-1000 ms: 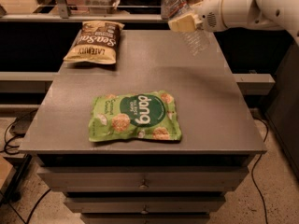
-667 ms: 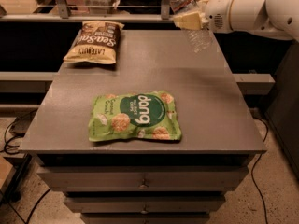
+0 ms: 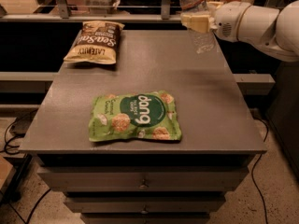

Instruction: Place water bottle upright

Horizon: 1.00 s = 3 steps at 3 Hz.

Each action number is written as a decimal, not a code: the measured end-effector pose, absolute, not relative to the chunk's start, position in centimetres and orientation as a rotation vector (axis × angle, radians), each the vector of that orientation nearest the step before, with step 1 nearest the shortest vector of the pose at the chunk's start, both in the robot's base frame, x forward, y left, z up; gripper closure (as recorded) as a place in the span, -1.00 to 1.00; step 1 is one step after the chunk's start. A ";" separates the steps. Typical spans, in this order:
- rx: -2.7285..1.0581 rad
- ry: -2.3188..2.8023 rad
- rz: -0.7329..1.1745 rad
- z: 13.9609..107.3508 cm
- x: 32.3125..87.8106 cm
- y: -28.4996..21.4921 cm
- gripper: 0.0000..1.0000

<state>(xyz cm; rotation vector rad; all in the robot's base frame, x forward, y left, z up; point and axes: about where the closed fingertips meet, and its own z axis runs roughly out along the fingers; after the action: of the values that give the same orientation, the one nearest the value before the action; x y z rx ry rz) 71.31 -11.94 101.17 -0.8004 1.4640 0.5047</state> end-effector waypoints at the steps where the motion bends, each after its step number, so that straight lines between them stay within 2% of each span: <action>1: -0.741 1.435 0.518 100.5 71.2 -13.3 1.00; 3: -0.643 1.368 0.563 98.7 71.3 -15.6 1.00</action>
Offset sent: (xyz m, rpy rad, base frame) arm -0.0034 -0.0512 -0.0283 0.1871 -0.0545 -0.0800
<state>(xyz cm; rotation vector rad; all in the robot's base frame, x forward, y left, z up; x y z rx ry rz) 71.25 -15.64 98.72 -0.6428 1.3679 0.5633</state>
